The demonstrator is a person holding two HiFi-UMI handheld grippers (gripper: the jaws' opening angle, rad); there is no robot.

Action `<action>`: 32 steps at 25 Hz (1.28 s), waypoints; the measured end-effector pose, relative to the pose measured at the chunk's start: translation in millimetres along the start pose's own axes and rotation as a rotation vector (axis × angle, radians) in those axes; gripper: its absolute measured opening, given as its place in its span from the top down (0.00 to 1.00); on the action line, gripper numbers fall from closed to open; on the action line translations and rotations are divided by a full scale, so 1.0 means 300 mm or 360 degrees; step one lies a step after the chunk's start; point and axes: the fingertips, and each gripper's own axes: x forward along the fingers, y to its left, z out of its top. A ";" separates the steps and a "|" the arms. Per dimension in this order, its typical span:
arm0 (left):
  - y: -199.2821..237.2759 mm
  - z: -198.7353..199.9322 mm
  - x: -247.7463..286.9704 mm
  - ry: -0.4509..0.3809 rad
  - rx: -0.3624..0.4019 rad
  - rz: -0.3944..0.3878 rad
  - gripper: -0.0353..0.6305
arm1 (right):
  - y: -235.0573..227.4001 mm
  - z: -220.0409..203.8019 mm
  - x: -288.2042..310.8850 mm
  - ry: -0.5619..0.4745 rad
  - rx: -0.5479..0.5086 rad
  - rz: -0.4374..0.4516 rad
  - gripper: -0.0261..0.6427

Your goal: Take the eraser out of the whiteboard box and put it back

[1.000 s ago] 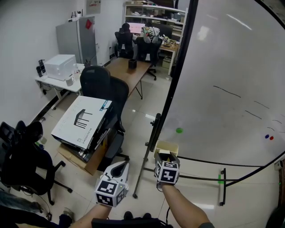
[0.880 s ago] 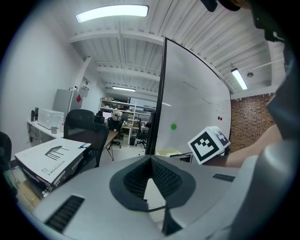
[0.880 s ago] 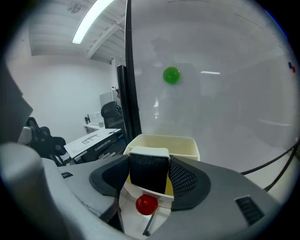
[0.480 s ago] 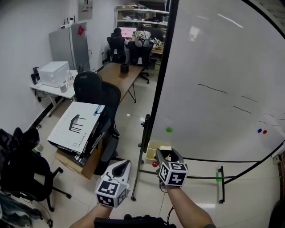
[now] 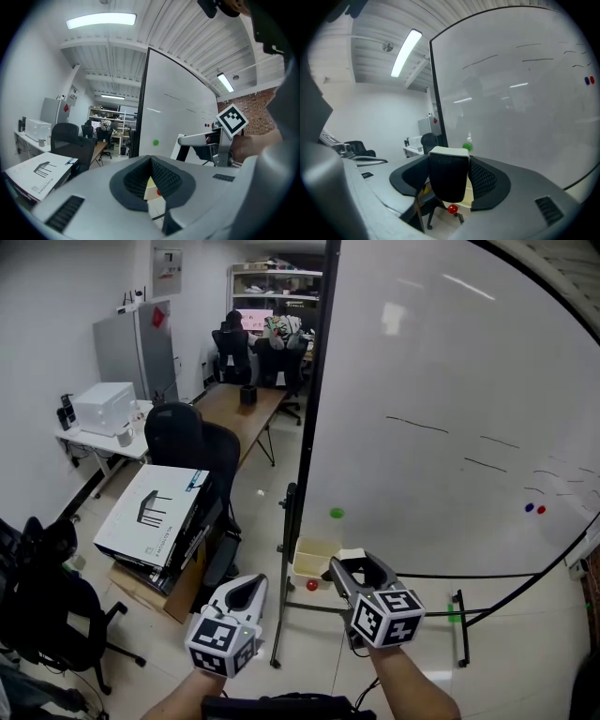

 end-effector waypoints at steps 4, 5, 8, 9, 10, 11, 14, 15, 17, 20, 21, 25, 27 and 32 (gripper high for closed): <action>-0.010 0.080 -0.060 -0.0058 0.0007 0.0016 0.91 | 0.037 0.141 -0.160 -0.0100 -0.0080 0.0102 0.54; -0.015 0.101 -0.076 -0.0078 -0.0002 0.0016 0.91 | 0.039 0.172 -0.199 -0.0126 -0.0087 0.0118 0.54; -0.031 0.156 -0.120 -0.0113 -0.0003 0.0014 0.91 | 0.037 0.251 -0.313 -0.0207 -0.0095 0.0153 0.54; -0.037 0.175 -0.134 -0.0120 0.0006 0.0013 0.91 | 0.033 0.271 -0.350 -0.0229 -0.0103 0.0155 0.54; -0.045 0.199 -0.149 -0.0132 0.0020 0.0014 0.91 | 0.028 0.290 -0.387 -0.0249 -0.0112 0.0155 0.54; -0.051 0.226 -0.164 -0.0151 0.0036 0.0016 0.91 | 0.023 0.308 -0.421 -0.0266 -0.0121 0.0157 0.54; -0.054 0.296 -0.205 -0.0206 0.0067 0.0024 0.91 | 0.001 0.349 -0.499 -0.0309 -0.0137 0.0150 0.54; -0.052 0.312 -0.213 -0.0218 0.0076 0.0027 0.91 | -0.008 0.358 -0.515 -0.0317 -0.0146 0.0141 0.54; -0.053 0.329 -0.217 -0.0233 0.0101 0.0031 0.91 | -0.022 0.363 -0.534 -0.0319 -0.0159 0.0128 0.54; -0.056 0.317 -0.210 -0.0221 0.0091 0.0030 0.91 | -0.036 0.356 -0.536 -0.0315 -0.0156 0.0121 0.54; -0.058 0.310 -0.208 -0.0213 0.0084 0.0030 0.91 | -0.038 0.353 -0.533 -0.0315 -0.0147 0.0123 0.54; -0.074 0.289 -0.210 -0.0187 0.0093 0.0022 0.91 | -0.029 0.343 -0.525 -0.0304 -0.0135 0.0134 0.54; -0.084 0.282 -0.209 -0.0179 0.0099 0.0009 0.91 | -0.021 0.343 -0.523 -0.0303 -0.0141 0.0145 0.54; -0.094 0.266 -0.209 -0.0168 0.0070 0.0012 0.91 | -0.013 0.341 -0.514 -0.0298 -0.0135 0.0168 0.54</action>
